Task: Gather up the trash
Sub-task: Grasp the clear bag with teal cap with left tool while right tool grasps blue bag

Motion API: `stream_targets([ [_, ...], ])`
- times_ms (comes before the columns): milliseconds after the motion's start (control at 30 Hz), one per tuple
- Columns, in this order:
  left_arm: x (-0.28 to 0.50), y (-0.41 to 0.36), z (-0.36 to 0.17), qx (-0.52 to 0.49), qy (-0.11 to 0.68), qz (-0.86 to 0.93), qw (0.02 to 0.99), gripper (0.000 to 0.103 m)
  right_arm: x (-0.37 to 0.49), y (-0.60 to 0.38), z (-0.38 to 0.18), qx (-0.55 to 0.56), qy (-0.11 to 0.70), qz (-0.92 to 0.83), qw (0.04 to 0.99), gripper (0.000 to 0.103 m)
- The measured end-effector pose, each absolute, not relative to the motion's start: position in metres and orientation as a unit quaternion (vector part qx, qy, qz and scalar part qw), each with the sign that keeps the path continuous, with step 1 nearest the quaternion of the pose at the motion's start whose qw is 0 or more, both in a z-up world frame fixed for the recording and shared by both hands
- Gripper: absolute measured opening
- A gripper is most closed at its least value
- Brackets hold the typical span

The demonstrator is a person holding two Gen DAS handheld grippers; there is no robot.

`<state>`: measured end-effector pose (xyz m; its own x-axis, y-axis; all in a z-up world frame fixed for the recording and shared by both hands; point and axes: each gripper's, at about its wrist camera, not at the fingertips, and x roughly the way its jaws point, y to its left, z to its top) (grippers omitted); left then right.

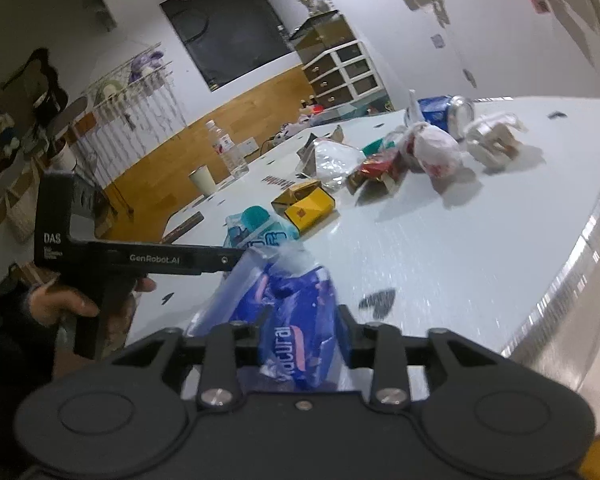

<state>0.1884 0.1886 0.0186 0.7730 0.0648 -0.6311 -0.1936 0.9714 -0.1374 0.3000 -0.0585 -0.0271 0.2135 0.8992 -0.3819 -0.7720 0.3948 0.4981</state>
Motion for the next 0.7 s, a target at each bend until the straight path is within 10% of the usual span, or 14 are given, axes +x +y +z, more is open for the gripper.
stream_targets([
  [233, 0.151, 0.181, 0.017, -0.105, 0.319, 0.080, 0.938, 0.051, 0.286, -0.070, -0.029, 0.155, 0.345, 0.523, 0.764, 0.072],
  [700, 0.137, 0.136, 0.010, -0.099, 0.316, 0.011, 0.944, 0.051, 0.265, -0.053, -0.029, 0.207, 0.379, 0.501, 0.750, 0.083],
])
